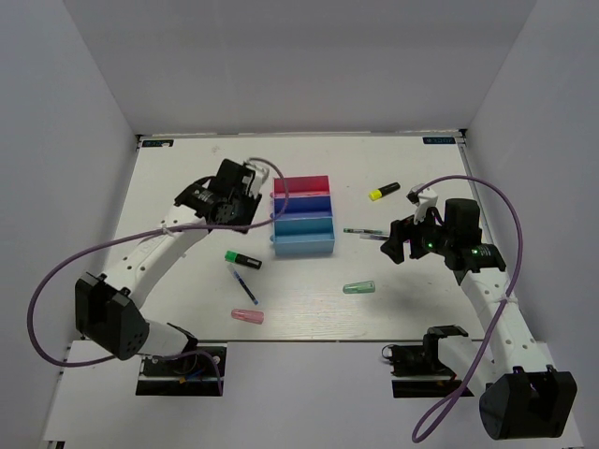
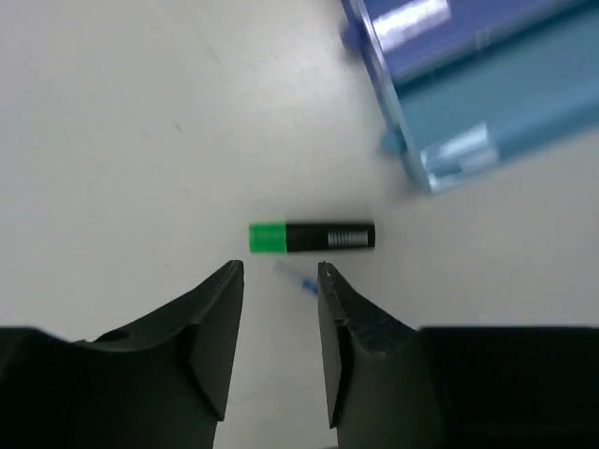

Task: Sort the stationery into containers
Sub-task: Pick up the pen from the center of the board.

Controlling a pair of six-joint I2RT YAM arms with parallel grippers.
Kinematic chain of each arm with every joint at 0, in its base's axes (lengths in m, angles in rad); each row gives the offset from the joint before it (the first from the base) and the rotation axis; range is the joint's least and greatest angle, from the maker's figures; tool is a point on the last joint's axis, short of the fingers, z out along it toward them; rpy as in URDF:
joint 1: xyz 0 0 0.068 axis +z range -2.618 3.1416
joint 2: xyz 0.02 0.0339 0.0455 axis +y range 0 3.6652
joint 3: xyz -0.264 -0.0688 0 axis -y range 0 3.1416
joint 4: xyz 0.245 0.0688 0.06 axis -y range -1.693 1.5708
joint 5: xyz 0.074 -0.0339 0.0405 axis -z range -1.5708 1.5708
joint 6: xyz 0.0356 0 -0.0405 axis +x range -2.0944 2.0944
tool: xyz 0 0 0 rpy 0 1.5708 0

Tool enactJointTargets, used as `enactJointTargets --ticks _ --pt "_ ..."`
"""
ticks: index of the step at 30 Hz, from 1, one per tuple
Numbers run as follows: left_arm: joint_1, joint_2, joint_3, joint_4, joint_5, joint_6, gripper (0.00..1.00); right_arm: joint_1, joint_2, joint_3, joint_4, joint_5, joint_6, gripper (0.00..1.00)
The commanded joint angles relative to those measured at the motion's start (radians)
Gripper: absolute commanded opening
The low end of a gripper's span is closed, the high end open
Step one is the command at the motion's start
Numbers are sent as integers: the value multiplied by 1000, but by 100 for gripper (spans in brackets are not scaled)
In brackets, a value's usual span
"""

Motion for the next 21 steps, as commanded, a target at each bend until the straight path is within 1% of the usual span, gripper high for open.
enactJointTargets --ticks 1,2,3,4,5,7,8,9,10,11,13,14,15,18,21 --pt "17 -33 -116 -75 255 338 47 -7 -5 33 -5 -32 18 88" --pt "17 -52 -139 -69 319 486 56 -5 -2 33 -3 -37 18 88" --pt "17 -66 -183 -60 344 609 60 -4 2 35 -3 -38 22 88" --pt "17 -77 -213 -53 370 665 62 -4 6 35 -6 -40 22 88" --pt "17 -80 -225 -44 440 775 64 -5 11 33 -3 -40 25 88" --pt "15 -77 -274 8 464 836 68 -10 17 32 -2 -43 27 88" --pt "15 -73 -274 34 478 889 70 -8 26 30 -2 -41 24 88" --pt "15 -62 -271 34 489 902 72 -10 26 32 -2 -44 24 88" --pt "14 -15 -255 34 493 911 72 -10 31 32 -2 -37 24 88" --pt "13 2 -245 4 493 944 72 -7 35 32 -3 -35 22 88" --pt "21 62 -228 -9 486 984 76 -8 34 32 -2 -31 21 88" --pt "27 70 -233 2 486 985 76 -11 35 30 -2 -29 18 88" --pt "35 78 -271 17 508 1001 77 -11 37 32 -2 -25 18 88" --pt "64 89 -335 142 513 1027 78 -13 44 32 0 -23 18 88" --pt "84 119 -363 210 503 1040 78 -13 49 30 -3 -24 16 88"
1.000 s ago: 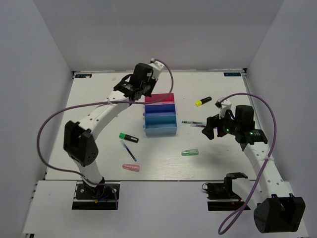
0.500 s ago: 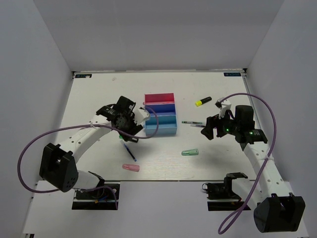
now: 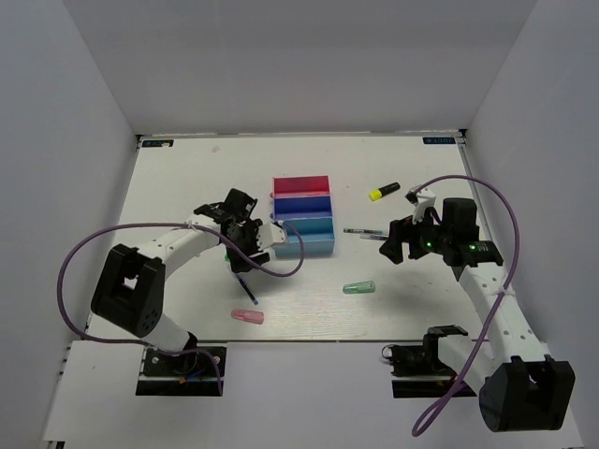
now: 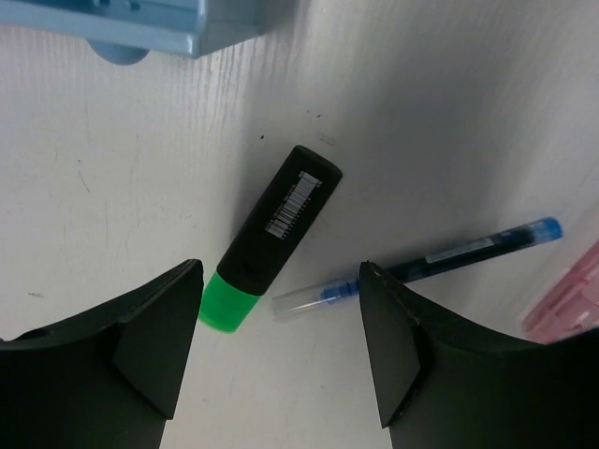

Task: Sort the stationery into containers
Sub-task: Pick up the pen from the center of the board.

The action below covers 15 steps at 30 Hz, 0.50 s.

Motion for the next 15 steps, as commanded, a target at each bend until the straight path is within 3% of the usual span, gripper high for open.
enactJointTargets --ticks 1,10,15 --pt "23 7 -23 118 35 63 78 -6 9 32 7 -3 3 88" --pt "51 98 -23 184 29 68 78 -15 6 36 1 -6 0 88" --pt "54 102 -109 240 -6 74 77 -23 3 38 -2 -17 1 88"
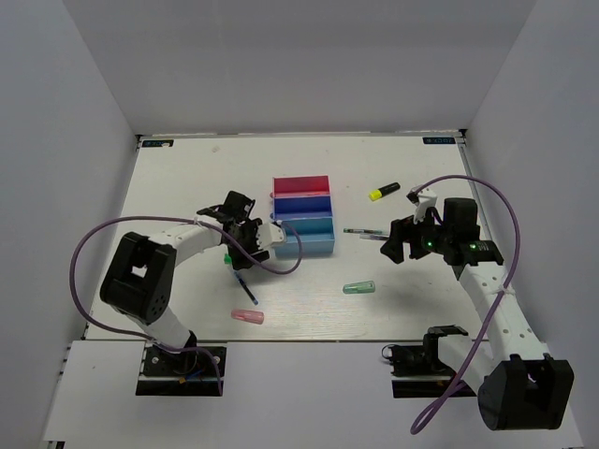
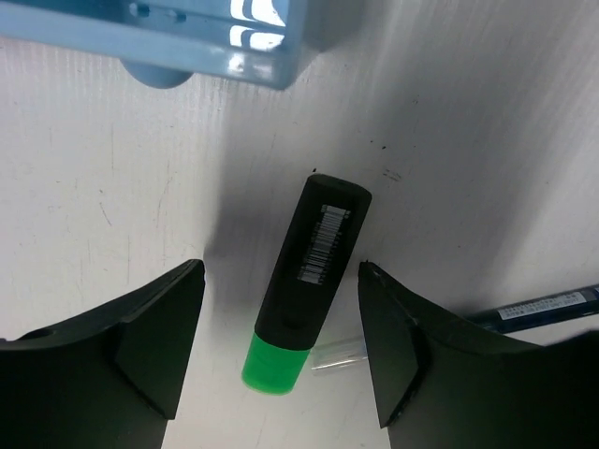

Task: Sort the stationery into containers
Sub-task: Pick up the pen from the center of the board, then place the pen in the storage box.

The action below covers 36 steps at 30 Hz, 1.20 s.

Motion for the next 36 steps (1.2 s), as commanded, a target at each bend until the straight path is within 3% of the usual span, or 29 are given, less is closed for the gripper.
enactJointTargets --ticks 1,4,5,6,10,13,17,23,26,27,28,36 --pt "6 -4 -67 85 -20 26 77 -13 -8 39 0 -20 1 88" --pt "26 -16 -117 142 -41 13 62 -14 -10 39 -3 -28 0 88" --pt "28 -19 -123 157 -73 -6 42 -14 -11 39 -3 -28 1 88" --pt "32 -19 -128 191 -87 -16 33 -19 -10 41 -3 -31 1 88" --pt "65 -54 -119 275 -196 -69 8 -27 -17 38 -6 -40 6 88" --pt "78 -106 -84 321 -238 -123 0 -33 -23 36 -5 -49 9 88" --pt "56 -189 25 251 -172 -171 0 -33 -24 35 1 -55 7 88" --pt "-35 -187 191 252 -114 -186 0 -40 -22 36 -3 -60 6 85" --pt "-89 -113 290 257 -126 -169 0 -37 -22 36 -3 -72 -2 44" --pt "-122 -54 307 255 -133 -157 0 -37 -23 36 -8 -89 -8 6" --pt "-132 -30 343 261 -149 -146 0 -37 -23 39 3 -89 -10 0" --pt "-202 180 459 410 -239 -110 2 -43 -36 38 -9 -72 -6 0"
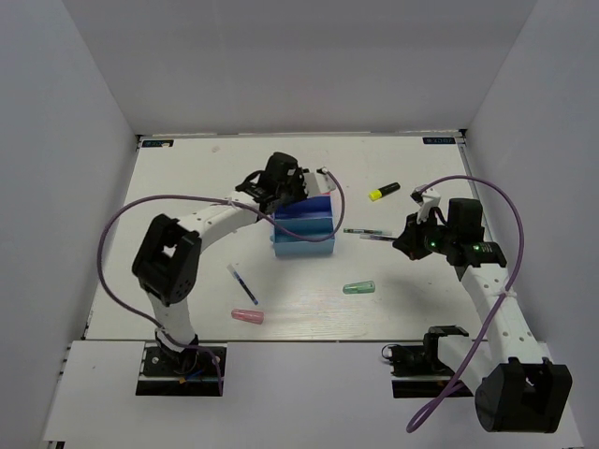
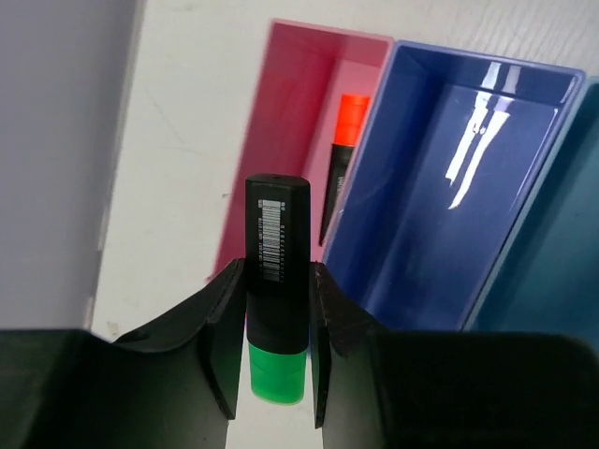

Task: Sort the stationery into containers
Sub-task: Place the pen in the storage box.

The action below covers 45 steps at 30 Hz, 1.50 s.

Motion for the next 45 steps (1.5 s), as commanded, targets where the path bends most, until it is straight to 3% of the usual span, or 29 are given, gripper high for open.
enactJointTargets --ticks 1,15,21,22,23,24,25,28,31,34,37,38,39,40,41,42,43,44,45 --pt "-18 60 60 66 -66 34 2 -13 -25 36 0 -15 -4 0" --pt "-28 189 179 113 -87 86 3 -15 -20 36 0 -11 -7 0" --pt "-21 241 209 110 -100 75 14 -24 -22 41 -3 -7 -4 0" --pt "-19 249 213 113 -103 66 17 -24 -22 39 -5 -7 -6 3" --pt "-18 247 213 116 -109 58 33 -26 -24 39 -6 -5 -6 11" --pt "-18 250 210 122 -110 55 39 -27 -21 39 -5 -8 -7 19" --pt "-19 252 210 123 -115 54 41 -26 -20 39 -8 -10 -7 44" --pt "-18 240 198 119 -115 40 57 -26 -17 39 -9 -7 -6 73" --pt "-18 224 195 131 -129 32 69 -26 -17 37 -6 2 -7 86" --pt "-19 177 180 152 -138 -3 82 -27 -11 33 4 25 -13 88" --pt "-37 85 163 150 -149 -61 75 -27 19 19 56 4 -87 90" --pt "-50 33 163 116 -178 -150 43 -26 38 25 98 -23 -234 88" --pt "-57 5 169 41 -196 -194 23 -26 73 22 127 -54 -294 83" --pt "-79 -77 175 -7 -219 -254 7 -26 117 16 199 -83 -359 79" --pt "-80 -102 199 -204 -282 -320 0 -27 172 25 219 -97 -509 77" --pt "-84 -125 228 -296 -308 -556 0 -26 208 40 213 -106 -691 77" --pt "-74 -171 242 -380 -314 -633 0 -53 279 59 189 -117 -772 77" --pt "-55 -218 235 -453 -310 -770 7 -58 371 168 158 -126 -953 77" --pt "-41 -246 175 -631 -299 -884 29 -62 421 210 120 -122 -1107 77"
